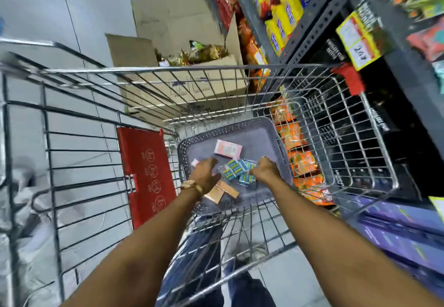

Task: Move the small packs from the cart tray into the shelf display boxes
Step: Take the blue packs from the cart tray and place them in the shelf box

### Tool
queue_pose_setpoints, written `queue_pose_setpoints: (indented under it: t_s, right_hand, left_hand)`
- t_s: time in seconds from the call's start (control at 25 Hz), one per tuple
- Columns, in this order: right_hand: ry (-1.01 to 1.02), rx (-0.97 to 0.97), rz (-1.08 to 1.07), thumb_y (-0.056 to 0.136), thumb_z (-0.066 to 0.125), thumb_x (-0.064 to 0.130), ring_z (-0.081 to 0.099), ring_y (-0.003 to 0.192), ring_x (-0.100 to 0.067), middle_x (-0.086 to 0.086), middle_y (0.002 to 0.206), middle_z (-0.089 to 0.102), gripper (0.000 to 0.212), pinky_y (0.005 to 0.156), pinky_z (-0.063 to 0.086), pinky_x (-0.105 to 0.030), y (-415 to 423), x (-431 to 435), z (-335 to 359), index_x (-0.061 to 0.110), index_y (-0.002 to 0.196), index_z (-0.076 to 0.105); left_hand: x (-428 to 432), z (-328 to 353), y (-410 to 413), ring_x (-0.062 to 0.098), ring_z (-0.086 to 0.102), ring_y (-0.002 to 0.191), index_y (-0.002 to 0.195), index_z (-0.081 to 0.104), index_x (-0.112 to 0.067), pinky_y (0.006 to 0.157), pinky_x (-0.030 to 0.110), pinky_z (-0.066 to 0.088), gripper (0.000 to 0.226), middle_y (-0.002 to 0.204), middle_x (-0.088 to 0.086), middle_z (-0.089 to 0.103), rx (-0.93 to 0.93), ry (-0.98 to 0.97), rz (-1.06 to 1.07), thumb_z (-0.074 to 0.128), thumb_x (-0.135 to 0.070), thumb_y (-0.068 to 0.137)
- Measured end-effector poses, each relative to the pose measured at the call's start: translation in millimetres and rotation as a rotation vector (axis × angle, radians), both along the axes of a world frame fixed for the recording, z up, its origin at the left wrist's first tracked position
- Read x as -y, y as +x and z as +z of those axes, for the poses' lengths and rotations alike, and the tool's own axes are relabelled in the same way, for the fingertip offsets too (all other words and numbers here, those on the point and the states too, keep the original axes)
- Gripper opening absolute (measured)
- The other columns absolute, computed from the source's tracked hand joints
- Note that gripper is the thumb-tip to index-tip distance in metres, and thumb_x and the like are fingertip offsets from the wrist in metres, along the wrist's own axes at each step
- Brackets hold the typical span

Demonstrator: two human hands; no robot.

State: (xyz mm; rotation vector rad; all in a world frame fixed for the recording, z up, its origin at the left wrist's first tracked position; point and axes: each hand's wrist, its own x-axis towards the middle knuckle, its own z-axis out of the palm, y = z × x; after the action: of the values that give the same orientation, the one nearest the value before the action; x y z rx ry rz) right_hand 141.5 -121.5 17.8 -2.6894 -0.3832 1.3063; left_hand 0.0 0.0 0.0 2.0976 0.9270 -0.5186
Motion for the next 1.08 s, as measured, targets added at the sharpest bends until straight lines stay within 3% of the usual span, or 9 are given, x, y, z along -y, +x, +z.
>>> queue_pose_setpoints:
  t_s: [0.12,0.2,0.28,0.44,0.56,0.72,0.84,0.96,1.08]
  right_hand:
    - [-0.111,0.029,-0.002,0.075,0.076,0.024,0.053,0.122,-0.035,-0.021,0.134,0.053,0.062,0.098,0.048,-0.042,-2,6,-39,0.003,0.128,0.051]
    - [-0.102,0.155,0.247,0.068,0.081,0.025,0.046,0.122,-0.035,-0.017,0.135,0.045,0.077,0.098,0.046,-0.042,-6,12,-61,0.008,0.133,0.042]
    - [-0.065,0.292,0.476,0.067,0.080,0.026,0.044,0.120,-0.031,-0.012,0.131,0.045,0.075,0.094,0.045,-0.041,-6,10,-76,0.011,0.130,0.042]
    - [-0.095,0.287,0.468,0.069,0.079,0.017,0.048,0.118,-0.033,-0.014,0.127,0.051,0.059,0.093,0.045,-0.041,-1,-1,-82,0.009,0.120,0.050]
    - [-0.013,0.117,0.180,0.074,0.074,0.008,0.060,0.112,-0.039,-0.023,0.120,0.062,0.043,0.087,0.051,-0.043,10,2,-66,0.005,0.112,0.055]
    - [0.080,0.116,-0.123,0.075,0.078,0.012,0.058,0.115,-0.038,-0.026,0.125,0.059,0.056,0.091,0.049,-0.041,29,13,-9,0.000,0.122,0.050]
    - [0.293,0.279,-0.335,0.080,0.071,0.010,0.062,0.102,-0.037,-0.027,0.111,0.066,0.032,0.082,0.048,-0.040,49,37,64,-0.003,0.107,0.061]
    - [0.553,0.356,-0.535,0.085,0.066,0.008,0.063,0.087,-0.025,-0.021,0.103,0.071,0.022,0.076,0.048,-0.033,53,82,141,-0.001,0.105,0.064]
    - [0.869,0.405,-0.814,0.088,0.060,0.000,0.066,0.089,-0.026,-0.015,0.100,0.070,0.027,0.083,0.054,-0.041,36,150,220,0.006,0.114,0.061]
  left_hand:
    - [14,-35,31,0.035,0.052,0.119,0.132,0.044,-0.008,0.101,0.042,0.043,0.055,0.129,0.020,0.056,-0.062,0.066,-0.132,0.063,-0.023,0.083]
    - [20,-52,46,0.038,0.056,0.112,0.128,0.044,-0.009,0.094,0.045,0.048,0.056,0.123,0.020,0.059,-0.092,0.085,-0.140,0.066,-0.021,0.078]
    - [16,-69,51,0.038,0.058,0.107,0.121,0.045,-0.007,0.091,0.046,0.050,0.052,0.117,0.019,0.062,-0.093,0.083,-0.044,0.067,-0.017,0.074]
    - [12,-79,47,0.037,0.061,0.105,0.113,0.056,-0.008,0.087,0.043,0.049,0.044,0.112,0.021,0.066,-0.153,0.068,-0.068,0.071,-0.022,0.075]
    - [12,-63,46,0.040,0.065,0.095,0.085,0.066,-0.001,0.074,0.039,0.049,0.024,0.097,0.027,0.071,-0.120,-0.038,-0.100,0.073,-0.023,0.078]
    - [15,-16,52,0.026,0.055,0.064,0.051,0.046,-0.016,0.058,0.036,0.037,0.042,0.065,0.026,0.055,0.042,-0.298,0.188,0.065,-0.031,0.086]
    - [29,47,69,0.003,0.053,0.047,0.067,0.054,-0.018,0.049,0.021,0.052,0.031,0.053,-0.005,0.055,0.252,-0.600,0.374,0.052,-0.008,0.096]
    - [53,120,88,-0.001,0.064,0.054,0.096,0.062,-0.010,0.051,0.017,0.058,0.019,0.071,-0.002,0.069,0.433,-0.772,0.332,0.045,-0.001,0.097]
    - [99,201,104,0.003,0.071,0.064,0.108,0.061,-0.006,0.051,0.019,0.058,0.020,0.075,-0.007,0.077,0.608,-0.839,0.163,0.046,0.000,0.095]
